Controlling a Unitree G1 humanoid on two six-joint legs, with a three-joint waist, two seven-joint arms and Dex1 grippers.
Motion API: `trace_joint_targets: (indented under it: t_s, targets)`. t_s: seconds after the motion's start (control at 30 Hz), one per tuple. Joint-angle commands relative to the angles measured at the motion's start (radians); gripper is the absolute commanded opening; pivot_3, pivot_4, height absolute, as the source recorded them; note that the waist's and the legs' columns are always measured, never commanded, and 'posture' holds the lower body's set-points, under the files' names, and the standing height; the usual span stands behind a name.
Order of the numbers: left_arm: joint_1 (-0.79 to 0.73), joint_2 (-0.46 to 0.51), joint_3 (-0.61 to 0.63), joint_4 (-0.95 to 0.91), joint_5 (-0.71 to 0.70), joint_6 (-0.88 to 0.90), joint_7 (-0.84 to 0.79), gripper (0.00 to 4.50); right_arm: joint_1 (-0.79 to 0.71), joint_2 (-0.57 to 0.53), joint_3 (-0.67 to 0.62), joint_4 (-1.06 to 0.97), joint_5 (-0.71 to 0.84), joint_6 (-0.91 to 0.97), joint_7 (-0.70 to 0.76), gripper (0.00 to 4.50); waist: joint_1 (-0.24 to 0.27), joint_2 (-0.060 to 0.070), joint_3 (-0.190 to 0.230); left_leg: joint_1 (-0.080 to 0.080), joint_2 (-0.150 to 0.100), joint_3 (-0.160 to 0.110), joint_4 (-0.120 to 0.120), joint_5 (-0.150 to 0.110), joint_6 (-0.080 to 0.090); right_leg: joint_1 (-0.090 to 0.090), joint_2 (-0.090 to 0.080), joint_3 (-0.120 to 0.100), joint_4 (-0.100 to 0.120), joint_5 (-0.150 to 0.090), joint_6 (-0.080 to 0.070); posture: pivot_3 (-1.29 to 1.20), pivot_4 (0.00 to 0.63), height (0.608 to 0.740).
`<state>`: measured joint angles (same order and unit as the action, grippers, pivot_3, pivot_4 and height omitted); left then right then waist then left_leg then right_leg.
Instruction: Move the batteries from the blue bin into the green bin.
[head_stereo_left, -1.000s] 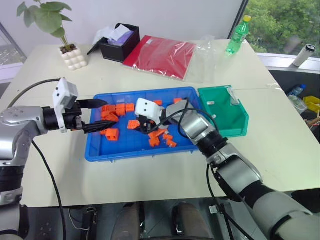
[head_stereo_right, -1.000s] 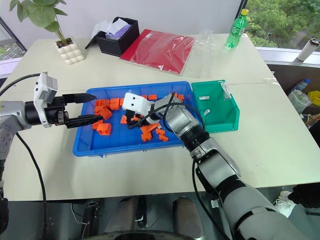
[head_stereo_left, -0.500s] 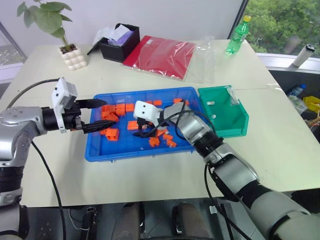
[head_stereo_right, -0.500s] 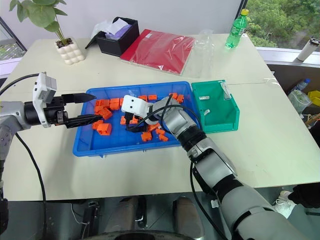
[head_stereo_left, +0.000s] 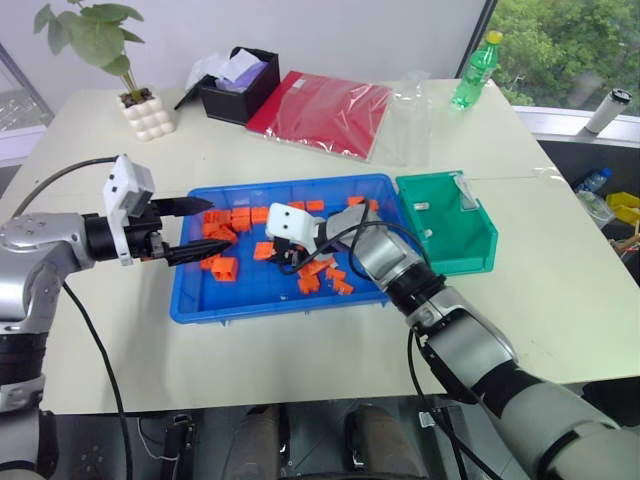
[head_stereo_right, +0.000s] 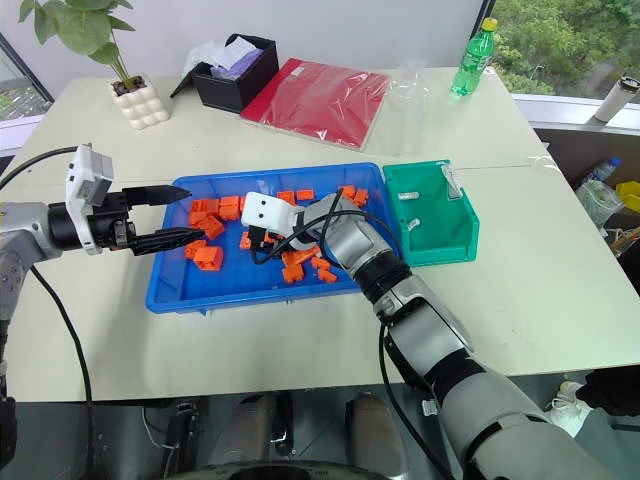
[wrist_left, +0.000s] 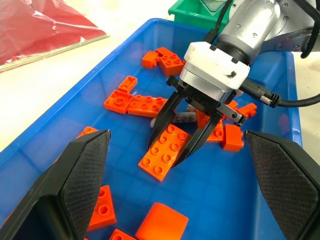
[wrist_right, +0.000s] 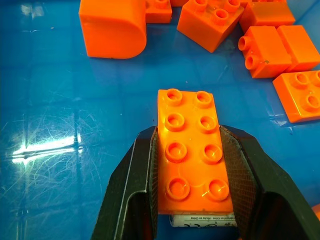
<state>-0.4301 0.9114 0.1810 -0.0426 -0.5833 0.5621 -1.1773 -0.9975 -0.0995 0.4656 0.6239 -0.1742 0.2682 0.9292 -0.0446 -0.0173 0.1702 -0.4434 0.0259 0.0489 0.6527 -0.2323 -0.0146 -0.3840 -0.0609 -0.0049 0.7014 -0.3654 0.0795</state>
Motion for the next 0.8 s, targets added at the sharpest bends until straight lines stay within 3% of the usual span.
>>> trace_joint_targets:
  t_s: [0.03, 0.2, 0.43, 0.8]
  targets:
    - [0.001, 0.015, 0.046, -0.021, -0.017, -0.009, -0.002, 4.50, -0.035, 0.012, -0.024, -0.067, 0.014, 0.007, 0.004, 1.21, 0.000, 0.000, 0.000, 0.000, 0.000, 0.000, 0.000, 0.000, 0.000, 0.000, 0.000, 0.000, 0.000, 0.000, 0.000, 0.00, 0.150, 0.740]
    - [0.012, 0.026, 0.063, -0.020, -0.029, 0.002, -0.012, 4.50, -0.043, 0.012, -0.048, -0.237, 0.057, 0.101, 0.041, 1.21, 0.000, 0.000, 0.000, 0.000, 0.000, 0.000, 0.000, 0.000, 0.000, 0.000, 0.000, 0.000, 0.000, 0.000, 0.000, 0.00, 0.150, 0.740]
    - [0.017, 0.036, 0.069, -0.018, -0.031, 0.002, -0.019, 4.50, 0.072, -0.017, 0.005, -0.497, 0.112, 0.223, 0.114, 1.21, 0.003, 0.000, 0.000, 0.000, 0.000, 0.000, -0.001, 0.000, 0.000, 0.000, 0.000, 0.000, 0.000, 0.000, 0.000, 0.00, 0.150, 0.740]
    - [0.016, 0.032, 0.063, -0.022, -0.030, 0.002, -0.017, 4.50, 0.172, -0.022, 0.051, -0.491, 0.111, 0.103, 0.087, 1.21, 0.000, -0.001, 0.000, 0.000, 0.000, 0.000, -0.001, 0.000, 0.000, 0.000, 0.000, 0.000, 0.000, 0.000, 0.000, 0.00, 0.150, 0.740]
